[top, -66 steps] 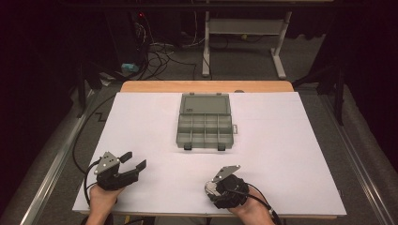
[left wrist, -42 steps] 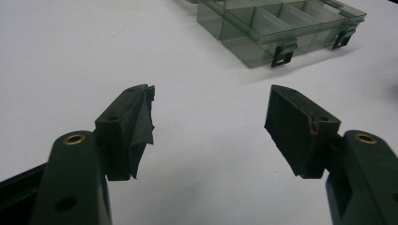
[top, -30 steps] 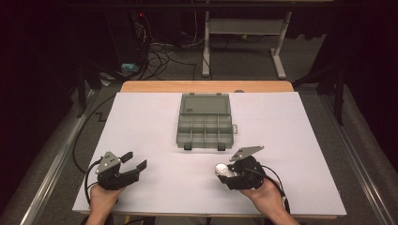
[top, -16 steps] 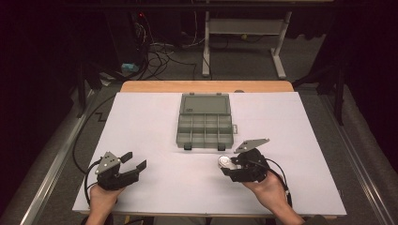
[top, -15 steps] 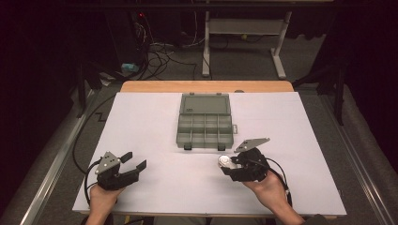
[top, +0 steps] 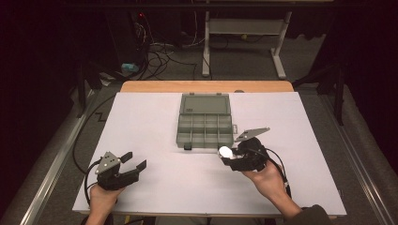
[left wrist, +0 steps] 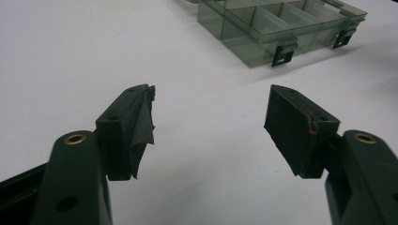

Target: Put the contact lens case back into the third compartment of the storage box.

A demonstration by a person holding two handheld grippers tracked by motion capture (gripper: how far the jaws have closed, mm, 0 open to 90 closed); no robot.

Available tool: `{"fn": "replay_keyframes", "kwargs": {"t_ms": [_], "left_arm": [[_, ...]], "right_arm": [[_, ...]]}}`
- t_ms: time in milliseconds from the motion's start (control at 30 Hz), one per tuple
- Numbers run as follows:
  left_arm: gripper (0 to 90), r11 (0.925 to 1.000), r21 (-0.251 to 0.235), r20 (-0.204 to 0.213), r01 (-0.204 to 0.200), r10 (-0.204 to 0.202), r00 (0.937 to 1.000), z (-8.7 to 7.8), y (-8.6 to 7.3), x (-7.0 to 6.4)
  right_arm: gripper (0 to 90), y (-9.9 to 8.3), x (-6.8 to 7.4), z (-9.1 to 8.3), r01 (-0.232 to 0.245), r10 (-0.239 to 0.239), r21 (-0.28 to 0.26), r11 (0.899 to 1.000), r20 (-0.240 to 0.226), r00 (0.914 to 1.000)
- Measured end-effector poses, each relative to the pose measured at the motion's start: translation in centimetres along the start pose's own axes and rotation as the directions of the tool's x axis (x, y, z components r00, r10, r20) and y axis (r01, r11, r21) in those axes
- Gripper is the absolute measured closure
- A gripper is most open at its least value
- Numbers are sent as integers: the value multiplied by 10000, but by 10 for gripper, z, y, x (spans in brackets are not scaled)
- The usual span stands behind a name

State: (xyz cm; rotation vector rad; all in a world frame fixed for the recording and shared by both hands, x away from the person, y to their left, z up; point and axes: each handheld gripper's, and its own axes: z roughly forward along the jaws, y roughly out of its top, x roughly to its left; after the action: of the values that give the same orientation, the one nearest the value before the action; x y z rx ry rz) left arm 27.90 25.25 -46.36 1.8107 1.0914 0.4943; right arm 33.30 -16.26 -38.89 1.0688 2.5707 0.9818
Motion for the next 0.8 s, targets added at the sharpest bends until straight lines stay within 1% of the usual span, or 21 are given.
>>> {"fn": "replay_keyframes", "kwargs": {"t_ms": [333, 633, 800], "left_arm": [[331, 10000, 21, 30, -1, 1, 10000, 1, 0, 0], [331, 10000, 27, 46, 24, -25, 10000, 0, 0, 1], [331, 10000, 39, 32, 3, -3, 10000, 0, 0, 1]], "right_arm": [[493, 12, -11, 8, -142, 140, 63, 9999, 196, 9997], [493, 21, -24, 14, -525, 518, 133, 9985, 453, 9976], [492, 25, -30, 17, -625, 615, 168, 9979, 571, 9965]]}}
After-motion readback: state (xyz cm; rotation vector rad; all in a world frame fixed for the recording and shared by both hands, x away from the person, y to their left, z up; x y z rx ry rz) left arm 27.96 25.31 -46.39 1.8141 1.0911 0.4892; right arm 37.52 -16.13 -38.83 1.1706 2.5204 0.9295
